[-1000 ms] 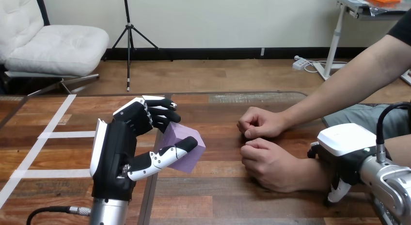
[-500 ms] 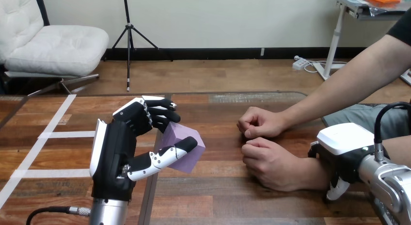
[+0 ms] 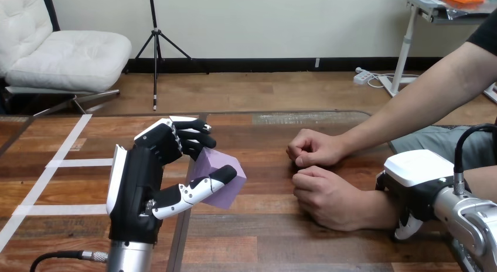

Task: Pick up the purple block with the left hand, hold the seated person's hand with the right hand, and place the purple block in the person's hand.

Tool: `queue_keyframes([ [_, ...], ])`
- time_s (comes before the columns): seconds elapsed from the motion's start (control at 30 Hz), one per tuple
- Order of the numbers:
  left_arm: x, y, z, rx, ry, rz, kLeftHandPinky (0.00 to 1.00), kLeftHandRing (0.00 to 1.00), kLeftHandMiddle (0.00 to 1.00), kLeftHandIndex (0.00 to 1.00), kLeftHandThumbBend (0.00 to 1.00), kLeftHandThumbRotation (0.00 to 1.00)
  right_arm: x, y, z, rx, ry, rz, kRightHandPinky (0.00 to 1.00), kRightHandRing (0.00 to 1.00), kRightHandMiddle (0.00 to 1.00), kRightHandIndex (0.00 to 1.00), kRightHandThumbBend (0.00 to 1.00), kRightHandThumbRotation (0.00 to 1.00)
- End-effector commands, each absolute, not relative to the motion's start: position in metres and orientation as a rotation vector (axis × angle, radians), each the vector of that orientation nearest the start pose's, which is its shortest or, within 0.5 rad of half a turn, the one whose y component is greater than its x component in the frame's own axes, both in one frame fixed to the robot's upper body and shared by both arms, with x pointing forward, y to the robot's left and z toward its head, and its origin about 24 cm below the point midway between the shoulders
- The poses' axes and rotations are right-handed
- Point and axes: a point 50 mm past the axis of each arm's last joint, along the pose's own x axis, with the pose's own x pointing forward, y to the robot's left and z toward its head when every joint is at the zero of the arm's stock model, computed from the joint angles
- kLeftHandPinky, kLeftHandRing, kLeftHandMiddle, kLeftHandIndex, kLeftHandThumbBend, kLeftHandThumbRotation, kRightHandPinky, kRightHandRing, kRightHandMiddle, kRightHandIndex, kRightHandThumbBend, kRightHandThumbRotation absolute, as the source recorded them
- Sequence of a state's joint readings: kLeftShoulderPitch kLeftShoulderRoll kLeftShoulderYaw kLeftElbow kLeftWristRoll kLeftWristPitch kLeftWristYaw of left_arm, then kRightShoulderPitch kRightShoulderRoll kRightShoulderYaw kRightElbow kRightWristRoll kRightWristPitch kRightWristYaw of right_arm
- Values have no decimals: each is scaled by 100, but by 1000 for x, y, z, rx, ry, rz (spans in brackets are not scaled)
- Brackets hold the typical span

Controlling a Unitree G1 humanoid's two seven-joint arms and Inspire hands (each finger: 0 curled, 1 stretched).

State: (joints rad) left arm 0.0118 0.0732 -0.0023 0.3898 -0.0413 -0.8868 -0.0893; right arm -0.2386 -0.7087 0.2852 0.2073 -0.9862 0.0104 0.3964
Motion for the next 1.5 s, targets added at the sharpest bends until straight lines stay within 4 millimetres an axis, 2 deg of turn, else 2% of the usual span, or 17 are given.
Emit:
queue_keyframes([
  [0.0,230,161,52,48,-576,-73,38,44,51,54,73,2,292,-240,51,-1703,326,464,46,57,63,70,71,2],
  [0.23,230,161,53,55,-579,-71,38,44,51,54,73,3,292,-241,48,-1697,331,473,41,52,59,69,71,0],
  [0.27,230,162,53,55,-579,-72,38,44,51,54,73,3,292,-242,45,-1687,340,479,33,42,51,65,71,0],
  [0.33,230,162,53,56,-579,-74,38,44,51,54,73,3,292,-243,43,-1673,351,485,33,41,49,62,72,0],
  [0.67,231,162,52,55,-579,-74,38,44,51,54,73,3,290,-242,41,-1664,331,481,33,42,48,53,76,0],
  [1.17,231,162,52,52,-580,-83,38,44,51,55,72,3,289,-243,39,-1667,322,472,37,44,49,54,73,0],
  [1.47,231,161,52,53,-576,-80,38,44,51,55,73,3,289,-243,39,-1661,319,470,37,44,49,51,76,0],
])
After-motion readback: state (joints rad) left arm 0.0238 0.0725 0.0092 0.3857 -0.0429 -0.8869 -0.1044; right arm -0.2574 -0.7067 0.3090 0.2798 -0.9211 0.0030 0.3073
